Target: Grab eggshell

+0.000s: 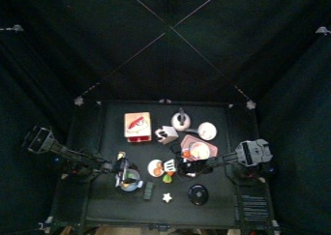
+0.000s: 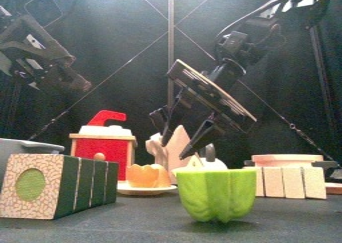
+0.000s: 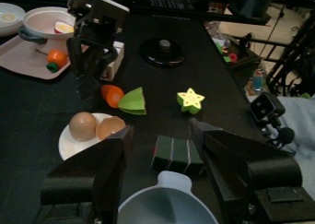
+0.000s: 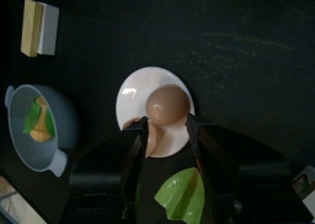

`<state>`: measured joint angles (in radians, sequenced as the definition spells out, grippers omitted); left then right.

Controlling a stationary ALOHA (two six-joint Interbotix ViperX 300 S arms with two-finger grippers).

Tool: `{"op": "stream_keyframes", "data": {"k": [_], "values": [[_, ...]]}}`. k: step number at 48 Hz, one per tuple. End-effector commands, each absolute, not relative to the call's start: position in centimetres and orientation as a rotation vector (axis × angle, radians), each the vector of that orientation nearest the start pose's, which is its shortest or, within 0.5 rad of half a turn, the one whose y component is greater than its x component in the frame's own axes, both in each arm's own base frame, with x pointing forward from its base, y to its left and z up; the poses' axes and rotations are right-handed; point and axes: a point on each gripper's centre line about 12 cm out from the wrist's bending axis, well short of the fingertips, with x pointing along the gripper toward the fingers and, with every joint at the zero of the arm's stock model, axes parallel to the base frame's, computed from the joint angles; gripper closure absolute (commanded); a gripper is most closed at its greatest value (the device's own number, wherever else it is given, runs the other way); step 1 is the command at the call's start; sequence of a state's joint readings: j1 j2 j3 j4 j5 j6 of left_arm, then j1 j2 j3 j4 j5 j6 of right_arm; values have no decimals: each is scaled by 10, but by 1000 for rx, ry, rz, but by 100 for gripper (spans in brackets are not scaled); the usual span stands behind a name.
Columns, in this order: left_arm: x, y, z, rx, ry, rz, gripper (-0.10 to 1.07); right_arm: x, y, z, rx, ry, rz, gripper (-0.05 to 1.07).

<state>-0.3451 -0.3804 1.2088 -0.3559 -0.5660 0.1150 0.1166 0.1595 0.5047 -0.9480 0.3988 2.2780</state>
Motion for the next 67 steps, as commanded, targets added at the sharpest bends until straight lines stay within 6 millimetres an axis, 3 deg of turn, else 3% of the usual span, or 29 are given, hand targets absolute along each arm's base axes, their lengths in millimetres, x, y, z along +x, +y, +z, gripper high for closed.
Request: {"op": "stream_keyframes", "data": {"k": [1, 25, 45, 67], "values": [[254, -68, 179, -114, 271, -131, 9, 420, 15, 166, 1101, 543, -710, 26], [251, -66, 174, -116, 287, -124, 9, 412, 26, 168, 1037, 586, -886, 26], [249, -65, 173, -119, 292, -120, 9, 438, 41, 161, 986, 755, -766, 26], [249, -65, 172, -120, 295, -118, 9, 452, 25, 143, 1002, 760, -757, 27]]}}
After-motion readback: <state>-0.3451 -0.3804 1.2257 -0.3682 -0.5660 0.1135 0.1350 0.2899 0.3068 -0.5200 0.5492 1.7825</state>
